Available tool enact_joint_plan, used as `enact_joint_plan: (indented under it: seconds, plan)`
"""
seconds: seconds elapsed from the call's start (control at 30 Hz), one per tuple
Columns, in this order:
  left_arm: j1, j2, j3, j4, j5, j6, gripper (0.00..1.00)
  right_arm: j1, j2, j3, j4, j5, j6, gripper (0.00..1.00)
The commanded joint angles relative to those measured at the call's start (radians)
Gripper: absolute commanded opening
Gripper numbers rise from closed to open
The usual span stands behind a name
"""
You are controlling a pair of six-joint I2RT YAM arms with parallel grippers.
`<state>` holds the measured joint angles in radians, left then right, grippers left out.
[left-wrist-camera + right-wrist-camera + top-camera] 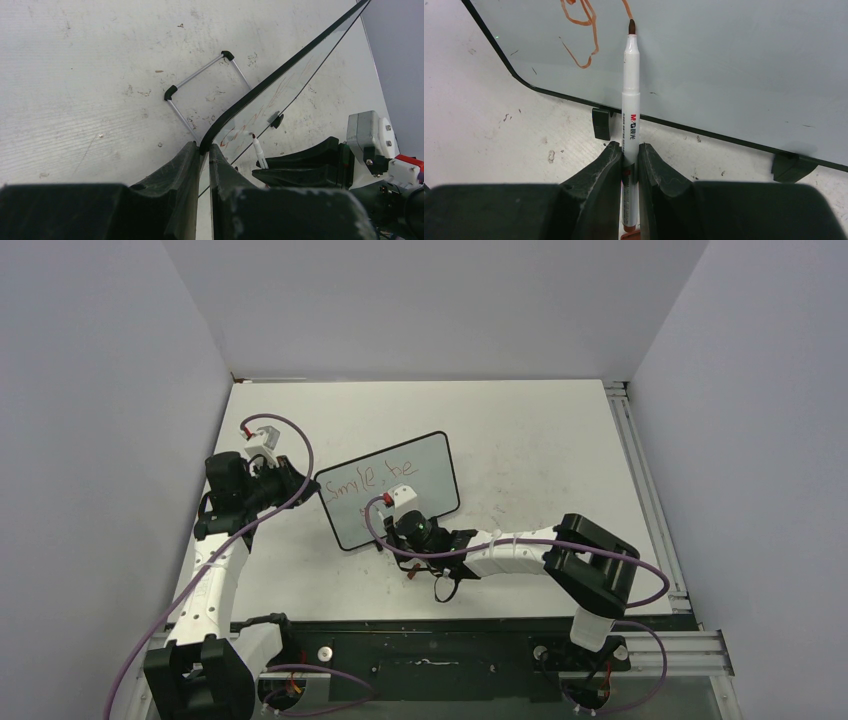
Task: Write a sentence on the whiteboard
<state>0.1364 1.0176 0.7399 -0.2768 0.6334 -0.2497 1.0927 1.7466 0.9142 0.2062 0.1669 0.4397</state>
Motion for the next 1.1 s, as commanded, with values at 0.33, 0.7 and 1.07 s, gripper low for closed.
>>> enact_joint_plan:
  seconds: [0.33, 0.7, 1.07]
  plan:
    - [-0.018, 0.003, 0.014, -0.018, 0.022, 0.006, 0.09, 0.013, -0.001, -0.008, 0.0, 0.011, 0.028, 0.05]
    - [-0.018, 0.001, 0.015, -0.018, 0.021, 0.006, 0.09, 0.019, -0.002, -0.011, -0.001, 0.015, 0.04, 0.05]
    - [-0.018, 0.002, 0.015, -0.018, 0.02, 0.006, 0.09, 0.008, -0.004, 0.041, 0.004, 0.038, 0.007, 0.05]
